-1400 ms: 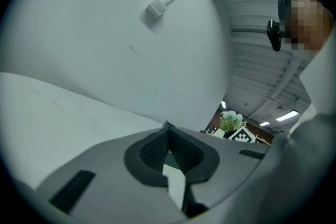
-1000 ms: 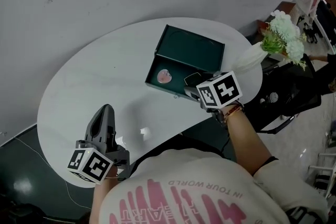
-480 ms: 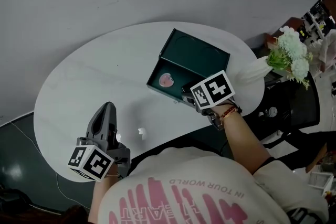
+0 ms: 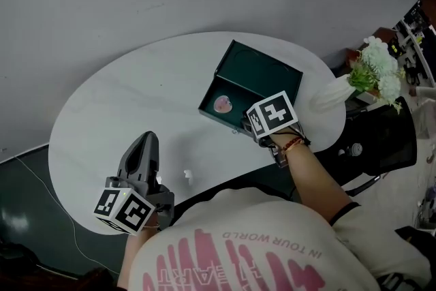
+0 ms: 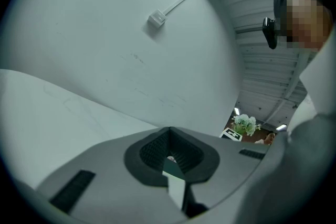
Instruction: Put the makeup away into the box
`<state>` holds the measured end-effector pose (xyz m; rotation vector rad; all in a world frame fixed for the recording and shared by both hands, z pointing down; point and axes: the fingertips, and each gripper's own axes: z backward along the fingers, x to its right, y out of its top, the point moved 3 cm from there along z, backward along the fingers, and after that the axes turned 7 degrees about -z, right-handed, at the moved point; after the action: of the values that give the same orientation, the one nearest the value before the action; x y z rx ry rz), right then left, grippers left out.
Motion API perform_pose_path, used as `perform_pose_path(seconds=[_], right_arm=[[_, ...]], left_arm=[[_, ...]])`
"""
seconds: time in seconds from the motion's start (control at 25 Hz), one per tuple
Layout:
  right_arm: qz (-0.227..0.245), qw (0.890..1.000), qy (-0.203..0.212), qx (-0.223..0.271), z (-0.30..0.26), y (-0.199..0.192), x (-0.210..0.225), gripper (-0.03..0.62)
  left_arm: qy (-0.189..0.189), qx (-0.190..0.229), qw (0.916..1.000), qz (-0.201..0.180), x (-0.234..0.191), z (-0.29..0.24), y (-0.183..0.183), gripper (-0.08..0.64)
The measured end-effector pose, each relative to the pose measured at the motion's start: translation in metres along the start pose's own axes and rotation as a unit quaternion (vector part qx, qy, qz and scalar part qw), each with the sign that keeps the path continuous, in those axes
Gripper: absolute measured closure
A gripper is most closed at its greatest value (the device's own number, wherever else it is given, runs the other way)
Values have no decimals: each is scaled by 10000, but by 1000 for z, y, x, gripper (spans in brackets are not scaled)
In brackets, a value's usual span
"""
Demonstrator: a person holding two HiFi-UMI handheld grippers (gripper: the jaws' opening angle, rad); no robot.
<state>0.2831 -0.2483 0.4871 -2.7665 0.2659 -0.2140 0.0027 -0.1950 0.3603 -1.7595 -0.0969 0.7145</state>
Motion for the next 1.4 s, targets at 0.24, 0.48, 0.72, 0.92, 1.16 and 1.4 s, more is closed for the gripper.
perform_pose_path(seconds=[0.24, 0.48, 0.72, 0.92, 1.16, 1.4], right_arm=[[-92, 9999, -89, -107, -4, 0, 2, 254], [-130, 9996, -181, -173, -6, -1, 3, 253], [-197, 9991, -172, -319, -8, -2, 3, 252], [-262, 9983, -180, -480, -10, -4, 4, 252], [-416, 9969, -150, -644, -12, -4, 6, 245], [-689, 9959, -215, -547, -3, -1, 6, 202]], left_arm=[[172, 33, 9998, 121, -12, 16, 5, 558], [195, 65, 9997, 125, -19, 24, 9, 558], [101, 109, 9999, 86, -22, 27, 15, 558], [86, 143, 9998, 80, -30, 30, 23, 558], [111, 122, 9998, 119, -46, 36, 33, 558], [79, 71, 9999, 131, -64, 43, 46, 558]])
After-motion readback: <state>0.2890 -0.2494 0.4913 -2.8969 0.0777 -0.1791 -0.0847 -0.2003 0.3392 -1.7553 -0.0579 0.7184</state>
